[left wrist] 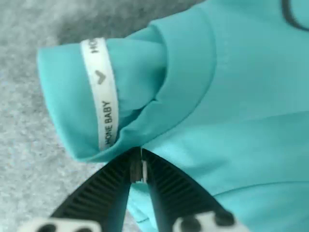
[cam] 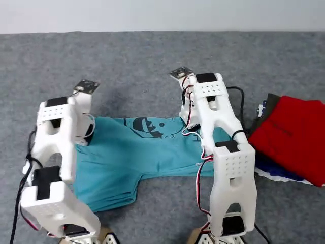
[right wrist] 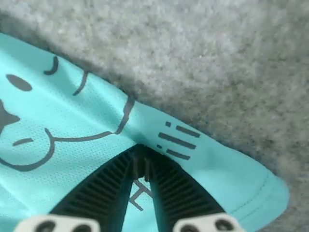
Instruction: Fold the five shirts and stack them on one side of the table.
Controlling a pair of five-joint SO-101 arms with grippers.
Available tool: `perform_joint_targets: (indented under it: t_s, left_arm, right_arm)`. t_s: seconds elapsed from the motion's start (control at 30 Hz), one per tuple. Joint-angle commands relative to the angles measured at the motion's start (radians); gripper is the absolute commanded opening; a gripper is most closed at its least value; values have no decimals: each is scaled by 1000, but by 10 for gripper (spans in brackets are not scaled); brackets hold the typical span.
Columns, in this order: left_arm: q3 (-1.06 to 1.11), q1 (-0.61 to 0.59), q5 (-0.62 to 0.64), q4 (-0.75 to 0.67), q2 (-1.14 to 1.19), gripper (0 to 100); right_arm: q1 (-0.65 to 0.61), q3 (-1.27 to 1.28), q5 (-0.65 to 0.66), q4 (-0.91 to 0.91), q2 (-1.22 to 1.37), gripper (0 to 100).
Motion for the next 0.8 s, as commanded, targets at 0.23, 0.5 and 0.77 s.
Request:
perform_joint_targets:
  t_s: [0.23,0.5,0.77]
  left_arm:
    - [-58,74,-23,89,-212,6]
    - [-61,86,26,-60,-143,7]
    - [-166,3,28,-61,135,6]
  right_arm:
    - [-97,-193,-6,73,-94,9]
    - [-211,-256,-6,-64,-35,9]
    - [-245,-256,-6,-113,113,9]
